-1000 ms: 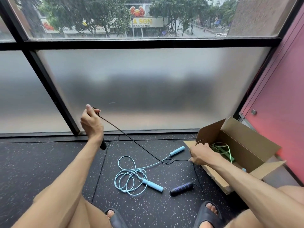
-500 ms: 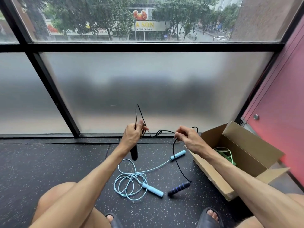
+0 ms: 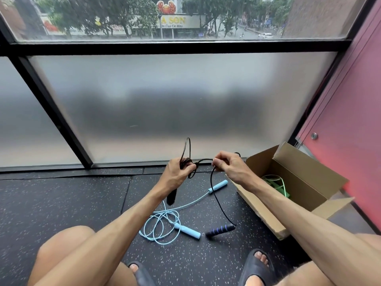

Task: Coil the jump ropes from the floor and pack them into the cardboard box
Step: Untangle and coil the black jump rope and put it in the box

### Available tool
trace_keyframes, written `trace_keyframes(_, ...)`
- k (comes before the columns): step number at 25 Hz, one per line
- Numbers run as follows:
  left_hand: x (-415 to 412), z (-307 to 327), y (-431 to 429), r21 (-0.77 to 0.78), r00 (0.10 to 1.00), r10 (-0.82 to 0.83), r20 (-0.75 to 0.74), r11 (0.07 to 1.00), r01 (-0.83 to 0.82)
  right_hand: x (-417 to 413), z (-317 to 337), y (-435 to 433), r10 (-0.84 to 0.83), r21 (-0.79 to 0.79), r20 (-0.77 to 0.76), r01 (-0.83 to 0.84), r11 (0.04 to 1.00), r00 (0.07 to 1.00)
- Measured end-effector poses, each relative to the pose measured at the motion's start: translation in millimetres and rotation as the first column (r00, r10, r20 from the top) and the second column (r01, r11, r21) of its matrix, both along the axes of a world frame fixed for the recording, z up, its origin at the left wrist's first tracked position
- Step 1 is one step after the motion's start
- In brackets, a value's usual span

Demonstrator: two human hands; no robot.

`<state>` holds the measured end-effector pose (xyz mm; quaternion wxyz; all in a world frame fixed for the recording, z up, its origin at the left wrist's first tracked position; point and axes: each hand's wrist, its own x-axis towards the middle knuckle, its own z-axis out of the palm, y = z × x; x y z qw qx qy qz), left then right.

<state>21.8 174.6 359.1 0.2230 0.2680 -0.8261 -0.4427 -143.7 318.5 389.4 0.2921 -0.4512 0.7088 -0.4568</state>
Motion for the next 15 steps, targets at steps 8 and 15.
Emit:
trace_keyframes(8,-12,-63,-25,0.421,0.945,0.29,0.152,0.846,-0.327,-29,-104,1,-0.124,0.299,-0.642,0.397,0.868,0.756)
trace_keyframes(15,-32,-149,-29,0.501,0.897,0.344,0.278,0.744,-0.441,-26,-232,38,0.244,0.417,-0.765,0.169,0.893,0.597)
